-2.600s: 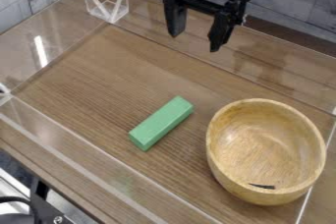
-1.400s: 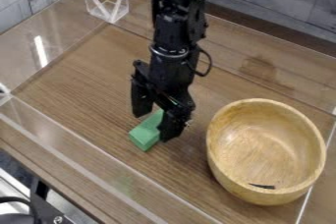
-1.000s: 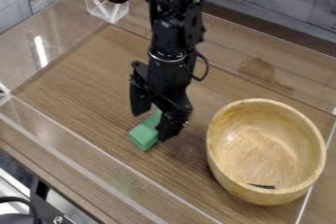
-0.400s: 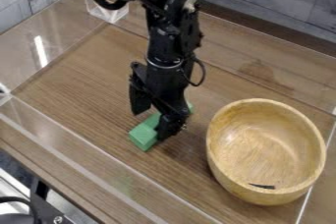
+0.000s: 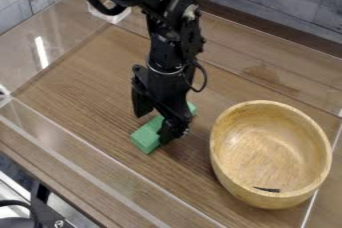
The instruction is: Put green stick into wooden bowl
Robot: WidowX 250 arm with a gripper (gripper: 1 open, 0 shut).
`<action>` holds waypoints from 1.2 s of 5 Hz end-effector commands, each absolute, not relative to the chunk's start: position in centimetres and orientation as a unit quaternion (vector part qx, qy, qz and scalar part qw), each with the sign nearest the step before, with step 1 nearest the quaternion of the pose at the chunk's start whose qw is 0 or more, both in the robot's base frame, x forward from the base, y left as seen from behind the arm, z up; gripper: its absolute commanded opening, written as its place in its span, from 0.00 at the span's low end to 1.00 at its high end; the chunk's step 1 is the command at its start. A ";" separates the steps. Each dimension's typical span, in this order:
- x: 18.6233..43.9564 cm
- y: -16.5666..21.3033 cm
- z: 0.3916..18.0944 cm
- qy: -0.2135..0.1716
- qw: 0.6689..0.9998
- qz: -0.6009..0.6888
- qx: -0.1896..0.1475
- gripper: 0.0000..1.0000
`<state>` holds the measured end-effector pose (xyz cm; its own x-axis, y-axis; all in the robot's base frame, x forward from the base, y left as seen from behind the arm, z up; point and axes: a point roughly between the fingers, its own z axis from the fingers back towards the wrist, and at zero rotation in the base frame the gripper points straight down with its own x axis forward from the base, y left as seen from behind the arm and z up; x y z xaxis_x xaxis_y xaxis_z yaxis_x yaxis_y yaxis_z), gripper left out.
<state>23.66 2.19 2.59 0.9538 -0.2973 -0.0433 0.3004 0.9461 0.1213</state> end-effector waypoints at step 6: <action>24.9 3.2 2.6 -0.032 0.990 -0.118 0.069 1.00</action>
